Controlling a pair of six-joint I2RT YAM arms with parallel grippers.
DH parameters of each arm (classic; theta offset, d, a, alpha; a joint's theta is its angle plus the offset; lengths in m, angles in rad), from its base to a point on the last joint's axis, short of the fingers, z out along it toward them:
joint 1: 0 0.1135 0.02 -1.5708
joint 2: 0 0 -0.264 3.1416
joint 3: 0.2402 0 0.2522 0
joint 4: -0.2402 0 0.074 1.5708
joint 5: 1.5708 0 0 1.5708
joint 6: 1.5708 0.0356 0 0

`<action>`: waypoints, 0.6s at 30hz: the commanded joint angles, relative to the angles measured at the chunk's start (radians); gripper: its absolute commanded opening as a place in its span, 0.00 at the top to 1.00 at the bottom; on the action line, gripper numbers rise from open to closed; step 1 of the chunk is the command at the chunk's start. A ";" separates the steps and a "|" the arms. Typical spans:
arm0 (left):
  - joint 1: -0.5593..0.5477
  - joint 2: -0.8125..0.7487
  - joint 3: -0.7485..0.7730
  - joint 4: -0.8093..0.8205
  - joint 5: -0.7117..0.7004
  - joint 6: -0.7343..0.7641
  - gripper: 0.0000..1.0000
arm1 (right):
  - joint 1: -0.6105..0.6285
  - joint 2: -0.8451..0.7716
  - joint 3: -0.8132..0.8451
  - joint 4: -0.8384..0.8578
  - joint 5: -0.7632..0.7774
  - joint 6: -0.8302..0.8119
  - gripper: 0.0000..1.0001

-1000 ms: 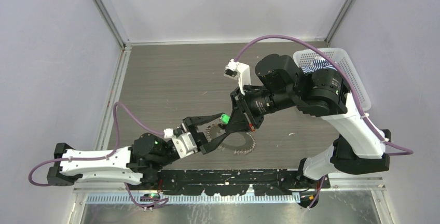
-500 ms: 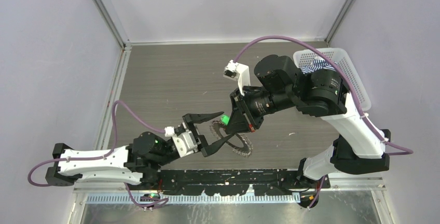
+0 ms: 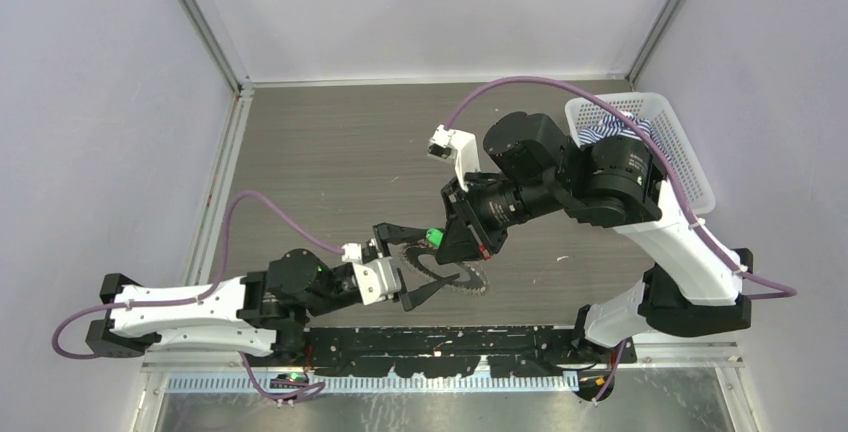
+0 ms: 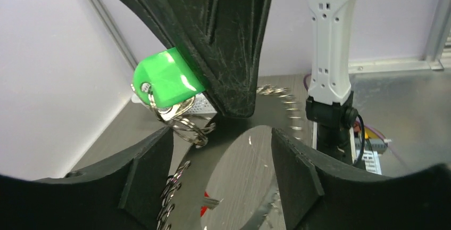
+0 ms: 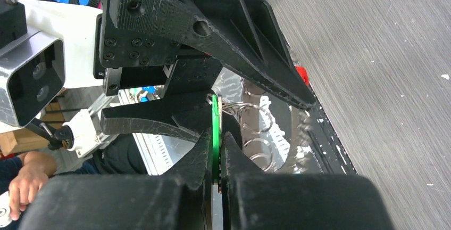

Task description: Remove the keys from the keyring

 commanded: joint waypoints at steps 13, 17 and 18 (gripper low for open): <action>0.008 -0.005 0.053 -0.055 0.021 -0.023 0.32 | 0.010 -0.104 -0.102 0.071 -0.047 -0.038 0.99; 0.009 0.016 0.042 0.016 -0.046 -0.027 0.37 | 0.012 -0.103 -0.097 0.065 -0.047 -0.036 0.99; 0.009 0.019 0.035 0.042 -0.065 -0.028 0.38 | 0.014 -0.102 -0.095 0.063 -0.047 -0.034 0.99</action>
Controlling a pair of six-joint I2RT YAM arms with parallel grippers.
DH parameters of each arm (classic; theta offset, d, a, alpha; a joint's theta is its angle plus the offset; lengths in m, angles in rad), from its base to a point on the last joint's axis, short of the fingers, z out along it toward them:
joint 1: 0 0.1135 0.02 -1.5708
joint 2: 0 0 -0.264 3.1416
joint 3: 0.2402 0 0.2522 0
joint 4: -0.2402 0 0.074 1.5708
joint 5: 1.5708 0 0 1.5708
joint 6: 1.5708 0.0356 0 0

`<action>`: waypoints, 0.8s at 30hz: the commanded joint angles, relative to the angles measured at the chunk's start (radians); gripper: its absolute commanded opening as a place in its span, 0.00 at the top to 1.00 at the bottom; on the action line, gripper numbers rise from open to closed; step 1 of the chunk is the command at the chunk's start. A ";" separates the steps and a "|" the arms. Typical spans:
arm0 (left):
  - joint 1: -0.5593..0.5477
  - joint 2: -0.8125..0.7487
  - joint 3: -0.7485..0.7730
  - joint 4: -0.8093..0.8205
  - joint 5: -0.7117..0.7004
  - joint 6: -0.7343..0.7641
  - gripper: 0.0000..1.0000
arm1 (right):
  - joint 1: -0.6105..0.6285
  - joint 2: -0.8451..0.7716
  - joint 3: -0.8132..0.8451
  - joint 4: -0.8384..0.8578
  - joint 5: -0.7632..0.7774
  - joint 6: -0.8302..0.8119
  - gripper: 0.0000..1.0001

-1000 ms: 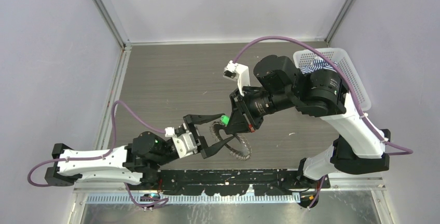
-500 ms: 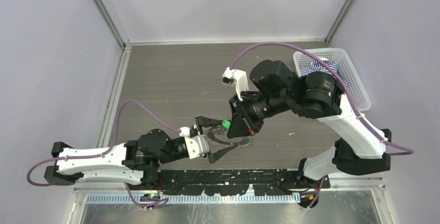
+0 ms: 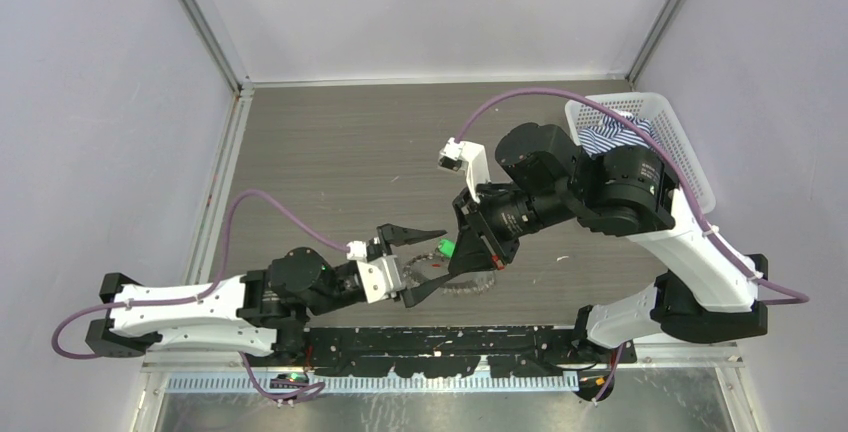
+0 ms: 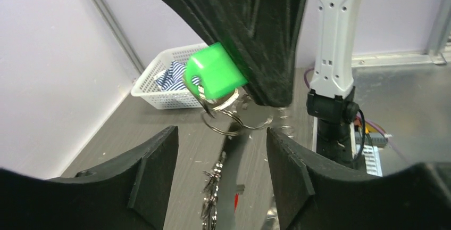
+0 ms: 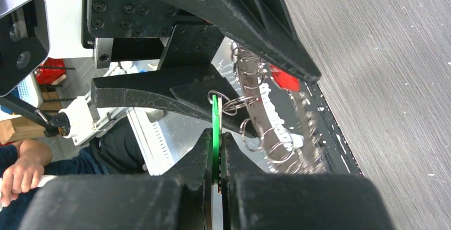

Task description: Remove the keys from the keyring

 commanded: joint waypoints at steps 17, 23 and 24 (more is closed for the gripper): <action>0.006 0.011 -0.063 0.292 -0.028 -0.005 0.49 | 0.012 -0.020 0.036 0.046 -0.004 -0.008 0.99; 0.006 0.026 -0.067 0.282 -0.052 -0.005 0.52 | 0.013 -0.022 0.052 0.052 -0.003 -0.005 0.99; 0.006 0.027 -0.069 0.289 -0.053 -0.005 0.52 | 0.015 -0.021 0.051 0.051 -0.005 -0.003 0.99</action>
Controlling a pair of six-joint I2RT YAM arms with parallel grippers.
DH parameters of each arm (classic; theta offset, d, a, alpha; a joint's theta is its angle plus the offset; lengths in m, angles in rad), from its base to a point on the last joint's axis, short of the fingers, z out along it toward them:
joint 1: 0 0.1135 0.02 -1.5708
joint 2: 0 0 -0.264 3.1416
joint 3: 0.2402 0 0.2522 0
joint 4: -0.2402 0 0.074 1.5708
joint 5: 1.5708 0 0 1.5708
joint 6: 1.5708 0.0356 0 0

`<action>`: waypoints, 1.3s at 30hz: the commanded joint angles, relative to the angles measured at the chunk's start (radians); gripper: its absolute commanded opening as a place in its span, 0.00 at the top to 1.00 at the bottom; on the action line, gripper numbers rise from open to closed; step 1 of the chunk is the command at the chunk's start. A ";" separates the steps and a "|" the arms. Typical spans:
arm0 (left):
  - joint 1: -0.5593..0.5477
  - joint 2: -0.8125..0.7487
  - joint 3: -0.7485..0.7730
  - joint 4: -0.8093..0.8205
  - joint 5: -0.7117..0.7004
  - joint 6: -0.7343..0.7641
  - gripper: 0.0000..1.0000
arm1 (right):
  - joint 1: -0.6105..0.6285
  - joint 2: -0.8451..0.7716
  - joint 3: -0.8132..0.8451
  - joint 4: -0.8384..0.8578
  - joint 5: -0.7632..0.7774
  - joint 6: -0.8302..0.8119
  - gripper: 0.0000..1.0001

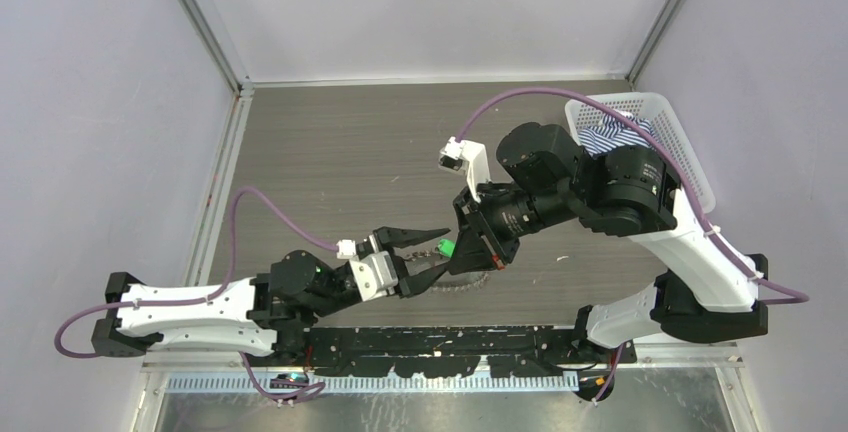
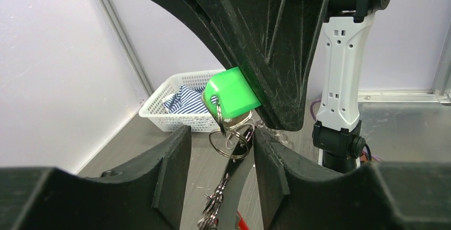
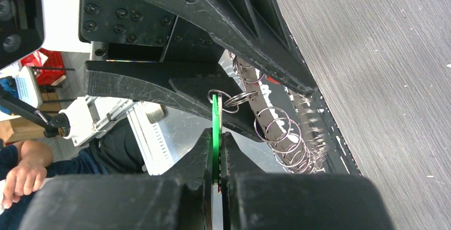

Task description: Remove the keys from the keyring

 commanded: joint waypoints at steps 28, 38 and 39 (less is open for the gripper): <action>0.005 0.052 -0.136 0.289 -0.189 0.158 1.00 | 0.023 -0.080 -0.048 0.108 0.247 -0.007 0.99; 0.005 0.224 -0.233 0.631 -0.259 0.499 1.00 | 0.011 -0.176 -0.261 0.306 0.510 -0.040 0.99; 0.005 0.237 -0.232 0.642 -0.254 0.518 1.00 | 0.004 -0.180 -0.283 0.329 0.505 -0.040 0.99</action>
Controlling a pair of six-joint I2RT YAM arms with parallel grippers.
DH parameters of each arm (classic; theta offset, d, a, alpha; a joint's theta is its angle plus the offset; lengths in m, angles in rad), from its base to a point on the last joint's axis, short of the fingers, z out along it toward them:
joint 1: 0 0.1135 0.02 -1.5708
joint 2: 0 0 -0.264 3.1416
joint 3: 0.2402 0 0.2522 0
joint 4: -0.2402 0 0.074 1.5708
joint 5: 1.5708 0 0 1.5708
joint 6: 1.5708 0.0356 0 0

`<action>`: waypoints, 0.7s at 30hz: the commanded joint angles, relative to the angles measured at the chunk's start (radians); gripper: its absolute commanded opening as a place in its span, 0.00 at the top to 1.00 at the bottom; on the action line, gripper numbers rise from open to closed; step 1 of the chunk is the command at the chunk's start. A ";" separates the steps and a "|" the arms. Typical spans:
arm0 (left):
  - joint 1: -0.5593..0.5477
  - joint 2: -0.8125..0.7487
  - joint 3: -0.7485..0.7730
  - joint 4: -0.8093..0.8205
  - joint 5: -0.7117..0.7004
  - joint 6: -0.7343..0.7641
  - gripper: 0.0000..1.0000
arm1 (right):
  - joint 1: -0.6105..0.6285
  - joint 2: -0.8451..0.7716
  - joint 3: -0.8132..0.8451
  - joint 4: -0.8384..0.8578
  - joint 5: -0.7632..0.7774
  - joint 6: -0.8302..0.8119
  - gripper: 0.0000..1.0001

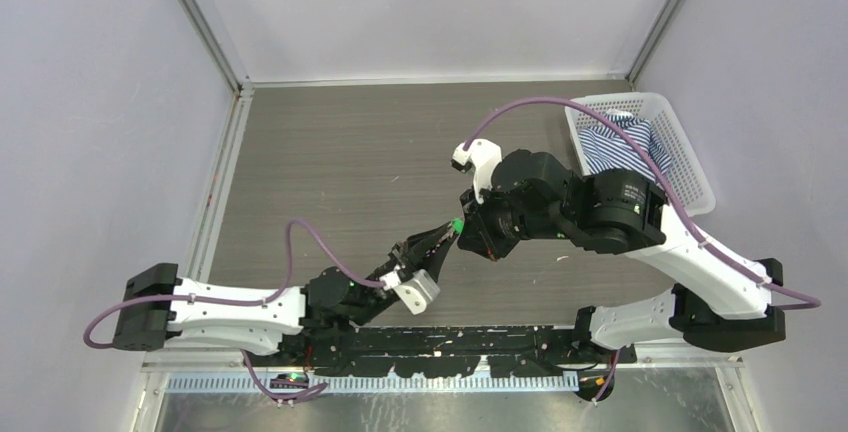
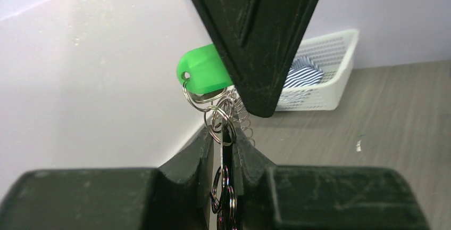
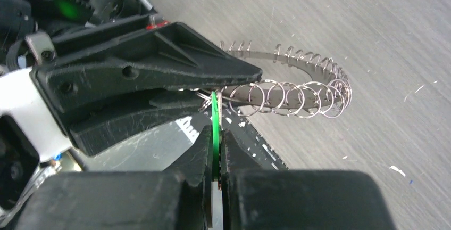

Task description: Remove the keys from the keyring

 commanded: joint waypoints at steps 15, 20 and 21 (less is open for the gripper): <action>0.052 -0.096 -0.029 0.033 0.033 0.177 1.00 | -0.094 -0.100 -0.206 0.384 0.127 -0.077 0.99; 0.109 -0.102 -0.001 -0.063 0.022 0.112 1.00 | -0.096 -0.137 -0.238 0.444 0.183 -0.118 0.99; 0.123 -0.093 0.009 -0.085 0.021 0.091 1.00 | -0.096 -0.145 -0.242 0.459 0.179 -0.130 0.99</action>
